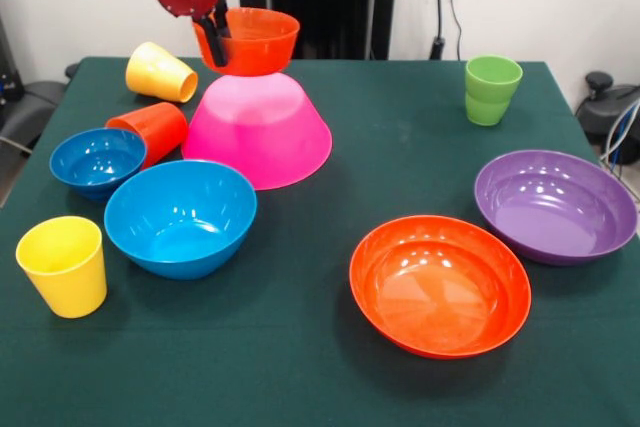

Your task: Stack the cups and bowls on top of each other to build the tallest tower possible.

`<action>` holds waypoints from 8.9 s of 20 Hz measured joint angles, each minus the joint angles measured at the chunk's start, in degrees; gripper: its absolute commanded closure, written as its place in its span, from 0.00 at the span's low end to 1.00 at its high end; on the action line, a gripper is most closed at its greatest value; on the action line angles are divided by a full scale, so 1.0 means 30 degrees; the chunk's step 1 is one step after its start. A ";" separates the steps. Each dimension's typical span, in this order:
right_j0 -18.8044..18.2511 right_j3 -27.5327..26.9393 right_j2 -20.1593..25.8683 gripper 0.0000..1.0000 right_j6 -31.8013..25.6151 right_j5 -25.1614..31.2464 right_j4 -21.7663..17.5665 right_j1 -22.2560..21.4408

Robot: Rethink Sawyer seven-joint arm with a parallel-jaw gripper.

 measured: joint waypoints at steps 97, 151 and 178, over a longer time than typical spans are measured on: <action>-0.0247 -0.0735 -0.0630 0.00 0.0319 -0.0202 0.0417 0.4322; -0.2419 -0.5770 -0.3170 0.00 0.0319 -0.4695 -0.1003 0.2649; -0.2450 -0.7615 -0.3902 0.00 0.5878 -0.1179 0.5015 0.2121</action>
